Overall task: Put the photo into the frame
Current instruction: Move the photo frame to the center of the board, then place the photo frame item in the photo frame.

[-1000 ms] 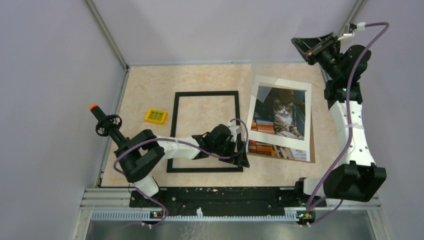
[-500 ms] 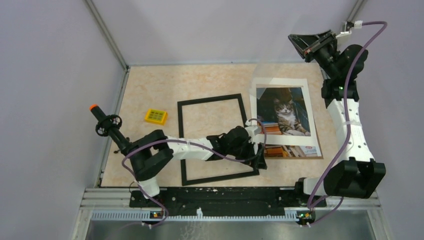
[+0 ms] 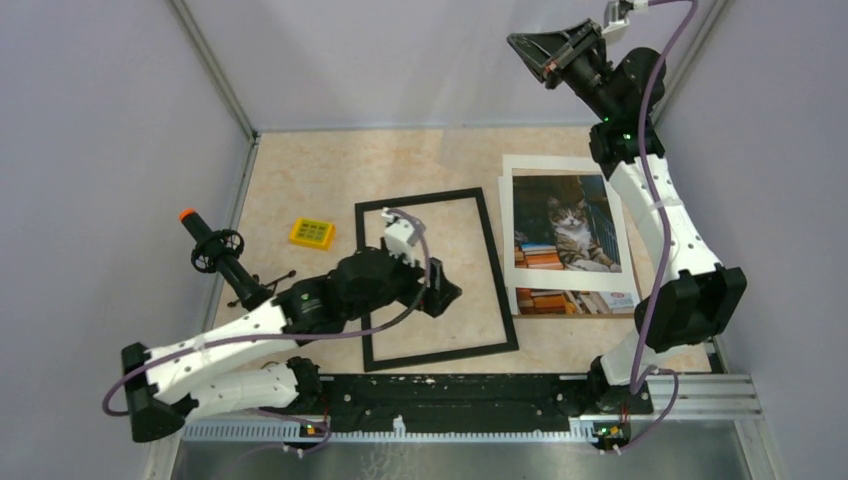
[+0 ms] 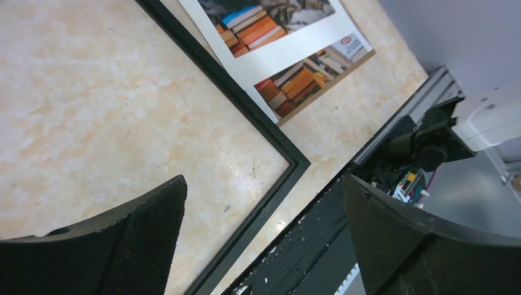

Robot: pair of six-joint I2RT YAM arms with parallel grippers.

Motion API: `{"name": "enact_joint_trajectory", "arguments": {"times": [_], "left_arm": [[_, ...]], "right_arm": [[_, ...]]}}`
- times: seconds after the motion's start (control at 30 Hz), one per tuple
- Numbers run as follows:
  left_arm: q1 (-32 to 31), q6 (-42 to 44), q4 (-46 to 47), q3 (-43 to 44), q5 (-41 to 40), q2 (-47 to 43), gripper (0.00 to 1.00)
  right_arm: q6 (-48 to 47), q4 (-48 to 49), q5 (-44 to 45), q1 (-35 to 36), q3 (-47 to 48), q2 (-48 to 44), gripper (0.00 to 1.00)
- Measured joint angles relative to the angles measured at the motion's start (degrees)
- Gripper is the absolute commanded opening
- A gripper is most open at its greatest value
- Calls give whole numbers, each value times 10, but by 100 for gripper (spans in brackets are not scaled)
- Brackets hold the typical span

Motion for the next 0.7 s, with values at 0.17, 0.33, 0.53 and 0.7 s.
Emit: {"name": "enact_joint_trajectory", "arguments": {"times": [0.17, 0.33, 0.53, 0.7], "left_arm": [[0, 12, -32, -16, -36, -146, 100], [0, 18, -55, -16, -81, -220, 100], [0, 10, -95, -17, -117, -221, 100], [0, -8, -101, -30, -125, -179, 100]], "right_arm": [[-10, 9, 32, 39, 21, 13, 0], [-18, 52, 76, 47, -110, -24, 0], [-52, 66, 156, 47, -346, -83, 0], [-74, 95, 217, 47, -535, -149, 0]]}}
